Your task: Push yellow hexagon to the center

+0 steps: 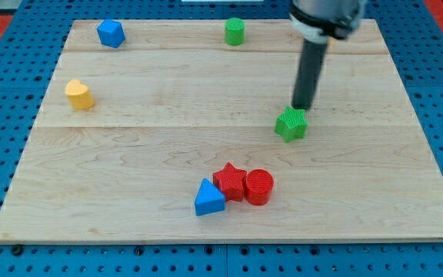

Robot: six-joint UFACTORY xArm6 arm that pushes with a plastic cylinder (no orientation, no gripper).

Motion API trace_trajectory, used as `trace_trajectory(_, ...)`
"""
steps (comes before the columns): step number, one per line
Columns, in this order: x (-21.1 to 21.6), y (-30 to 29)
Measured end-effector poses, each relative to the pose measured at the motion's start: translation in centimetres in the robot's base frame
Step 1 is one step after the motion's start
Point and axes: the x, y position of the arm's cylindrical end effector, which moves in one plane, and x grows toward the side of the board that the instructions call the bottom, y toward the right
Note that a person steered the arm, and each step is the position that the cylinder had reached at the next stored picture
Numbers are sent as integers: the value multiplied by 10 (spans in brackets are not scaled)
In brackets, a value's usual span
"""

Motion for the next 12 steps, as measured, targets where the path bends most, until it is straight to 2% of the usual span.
trace_trajectory(2, 57, -60)
trace_trajectory(3, 22, -51)
trace_trajectory(4, -28, 36)
trace_trajectory(5, -55, 148)
trace_trajectory(7, -129, 218)
trace_trajectory(9, -231, 199)
trace_trajectory(10, -226, 182)
trace_trajectory(11, -202, 131)
trace_trajectory(12, -216, 92)
